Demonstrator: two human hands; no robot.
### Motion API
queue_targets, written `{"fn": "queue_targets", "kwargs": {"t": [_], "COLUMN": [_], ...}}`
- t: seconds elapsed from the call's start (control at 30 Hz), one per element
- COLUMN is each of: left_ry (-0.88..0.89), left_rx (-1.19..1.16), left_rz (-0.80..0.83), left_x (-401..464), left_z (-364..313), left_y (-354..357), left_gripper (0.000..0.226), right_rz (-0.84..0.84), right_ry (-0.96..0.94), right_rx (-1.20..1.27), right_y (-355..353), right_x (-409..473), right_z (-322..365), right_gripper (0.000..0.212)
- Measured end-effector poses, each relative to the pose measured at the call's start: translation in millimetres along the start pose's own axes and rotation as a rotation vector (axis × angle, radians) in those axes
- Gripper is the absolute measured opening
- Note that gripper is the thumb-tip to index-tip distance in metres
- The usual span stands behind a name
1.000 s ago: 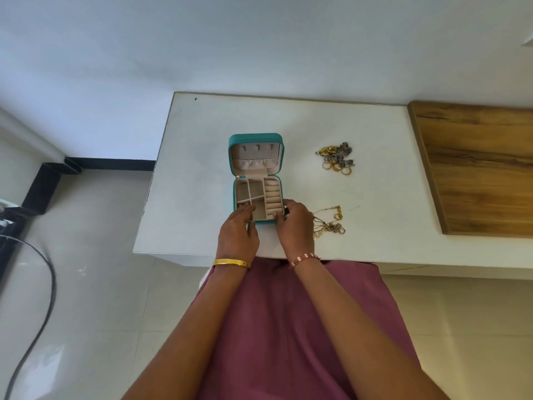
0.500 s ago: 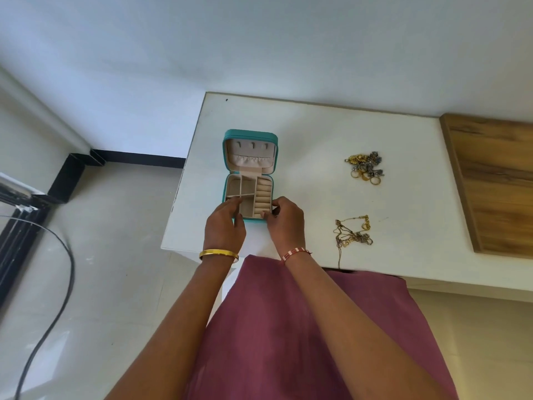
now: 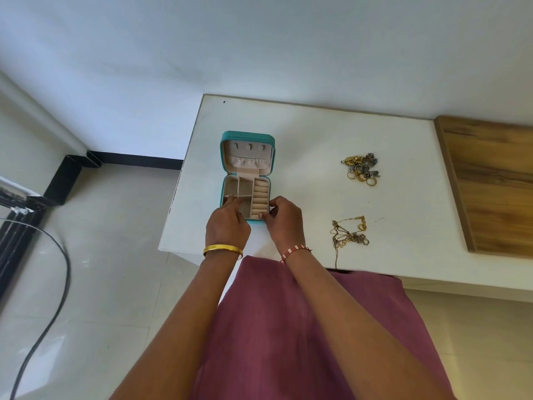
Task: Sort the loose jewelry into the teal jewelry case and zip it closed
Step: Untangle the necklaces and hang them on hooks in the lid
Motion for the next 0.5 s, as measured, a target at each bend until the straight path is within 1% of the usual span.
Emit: {"fn": "queue_targets", "kwargs": {"t": [0.13, 0.27, 0.33, 0.4, 0.5], "left_ry": [0.033, 0.028, 0.046, 0.065, 0.081], "left_rx": [0.05, 0.025, -0.006, -0.061, -0.188], "left_rz": [0.035, 0.073, 0.053, -0.001, -0.067], "left_x": [1, 1, -2, -7, -23], "left_z": [0, 1, -4, -12, -32], "left_y": [4, 7, 4, 0, -3], "left_gripper": [0.038, 0.04, 0.038, 0.035, 0.035], "right_rz": [-0.002, 0.0, -0.023, -0.088, -0.194], "right_ry": [-0.003, -0.003, -0.005, -0.005, 0.019], "right_rx": [0.005, 0.022, 0.033, 0.054, 0.147], "right_y": [-1, -4, -10, -24, -52], "right_x": [0, 0, 0, 0, -4], "right_z": [1, 2, 0, -3, -20], "right_gripper": [0.03, 0.033, 0.036, 0.037, 0.03]}}
Point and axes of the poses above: each hand's wrist, its own x-axis towards the middle knuckle, its own y-axis out of the palm, z = x × y, the point moved 8 cm from there along x, towards the middle knuckle, and after that the axes turned 12 degrees about -z, right-handed, at the moved point
